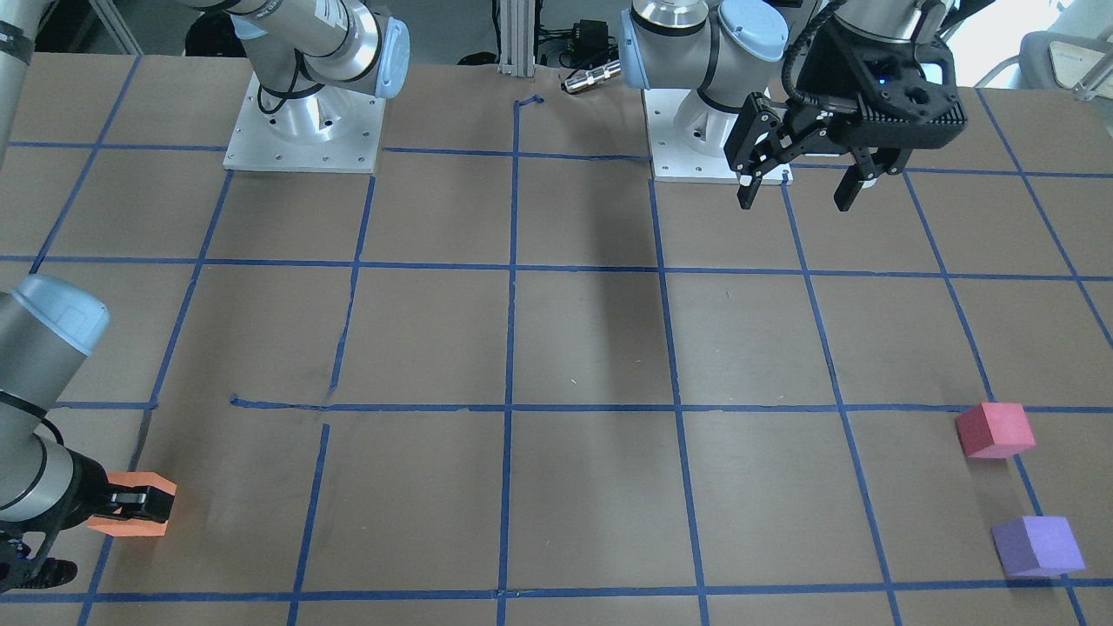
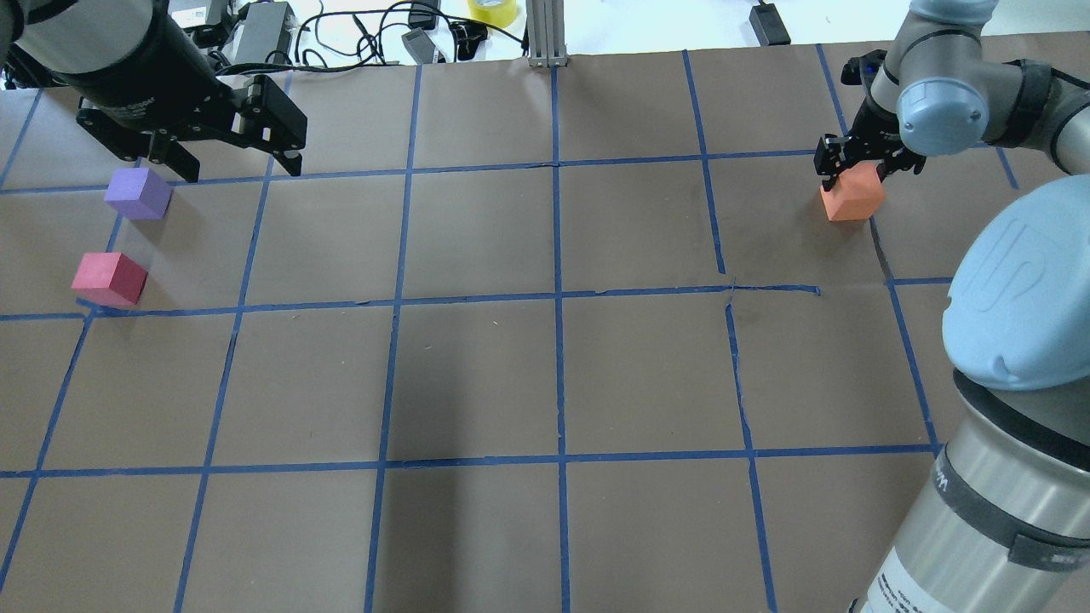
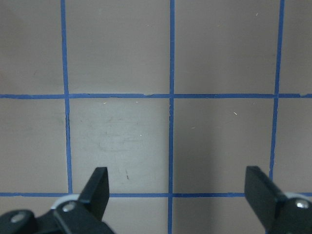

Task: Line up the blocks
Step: 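Carry the orange cube with the right gripper toward the table center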

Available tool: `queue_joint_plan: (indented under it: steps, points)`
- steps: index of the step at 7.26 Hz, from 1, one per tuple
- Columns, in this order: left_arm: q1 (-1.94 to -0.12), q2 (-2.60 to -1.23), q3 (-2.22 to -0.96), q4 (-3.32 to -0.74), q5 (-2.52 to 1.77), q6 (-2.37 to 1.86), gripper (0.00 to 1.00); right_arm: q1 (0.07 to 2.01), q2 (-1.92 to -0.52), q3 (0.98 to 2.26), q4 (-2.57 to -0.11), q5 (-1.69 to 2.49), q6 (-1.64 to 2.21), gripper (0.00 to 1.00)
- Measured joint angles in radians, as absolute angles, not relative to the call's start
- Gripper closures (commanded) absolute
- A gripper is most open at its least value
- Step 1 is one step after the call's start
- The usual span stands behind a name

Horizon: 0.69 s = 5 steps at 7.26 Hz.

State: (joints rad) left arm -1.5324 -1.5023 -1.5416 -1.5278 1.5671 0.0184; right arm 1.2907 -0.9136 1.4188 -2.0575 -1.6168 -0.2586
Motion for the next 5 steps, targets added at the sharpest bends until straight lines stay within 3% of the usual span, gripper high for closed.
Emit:
queue_joint_plan:
  steps: [5]
  points:
    - [-1.532,-1.502,-1.542,-1.528,1.571,0.018,0.00,1.464,-0.985,1.395,-2.039,-1.565,-0.094,1.00]
